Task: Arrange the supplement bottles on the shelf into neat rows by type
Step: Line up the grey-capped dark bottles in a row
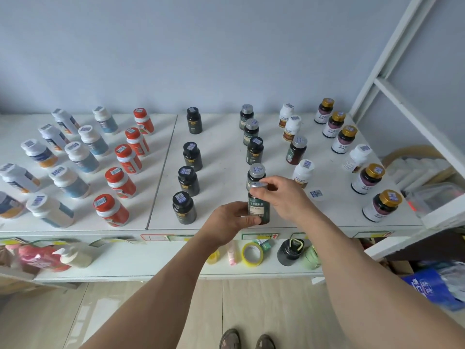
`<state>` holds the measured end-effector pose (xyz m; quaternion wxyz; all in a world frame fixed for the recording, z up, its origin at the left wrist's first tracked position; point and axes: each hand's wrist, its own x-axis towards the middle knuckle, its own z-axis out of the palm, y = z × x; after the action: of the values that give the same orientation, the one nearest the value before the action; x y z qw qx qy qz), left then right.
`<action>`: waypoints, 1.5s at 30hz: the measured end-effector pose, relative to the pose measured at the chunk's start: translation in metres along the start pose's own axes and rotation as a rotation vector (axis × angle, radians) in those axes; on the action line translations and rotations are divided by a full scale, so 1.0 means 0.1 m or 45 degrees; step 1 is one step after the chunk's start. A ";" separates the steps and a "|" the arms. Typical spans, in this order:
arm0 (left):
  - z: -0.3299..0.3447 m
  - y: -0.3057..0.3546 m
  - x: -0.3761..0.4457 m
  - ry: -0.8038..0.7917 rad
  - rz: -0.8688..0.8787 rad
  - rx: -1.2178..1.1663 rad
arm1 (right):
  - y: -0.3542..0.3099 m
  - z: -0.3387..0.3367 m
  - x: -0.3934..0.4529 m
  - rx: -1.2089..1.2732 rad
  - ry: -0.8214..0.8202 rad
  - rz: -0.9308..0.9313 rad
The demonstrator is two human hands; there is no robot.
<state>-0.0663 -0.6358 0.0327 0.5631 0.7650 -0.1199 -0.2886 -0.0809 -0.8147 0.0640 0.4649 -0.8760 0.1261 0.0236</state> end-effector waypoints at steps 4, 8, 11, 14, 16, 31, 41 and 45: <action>-0.01 0.04 0.01 -0.019 0.000 -0.055 | -0.01 -0.02 0.02 0.021 -0.024 -0.005; 0.00 0.07 0.03 0.000 0.013 -0.039 | -0.04 -0.06 0.04 0.037 -0.018 -0.016; -0.01 0.06 0.05 0.041 0.014 0.017 | -0.06 -0.06 0.04 0.021 -0.023 -0.037; -0.01 0.06 0.07 0.129 0.024 0.357 | -0.02 -0.04 0.04 0.010 -0.061 -0.050; -0.03 0.08 0.06 0.209 0.043 0.702 | 0.03 -0.03 0.03 -0.004 -0.085 -0.049; -0.22 0.06 0.22 0.318 0.180 1.206 | 0.19 0.13 -0.02 0.035 -0.137 0.080; -0.27 0.21 0.58 0.366 0.047 0.885 | -0.08 -0.08 0.52 -0.142 -0.046 0.071; -0.30 0.20 0.72 0.320 -0.049 0.779 | -0.05 -0.03 0.66 -0.216 -0.148 0.067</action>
<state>0.0115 -0.6556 0.0350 0.3121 0.9304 -0.1161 -0.1533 -0.0165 -0.8274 0.0589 0.3950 -0.9057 0.1196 0.0973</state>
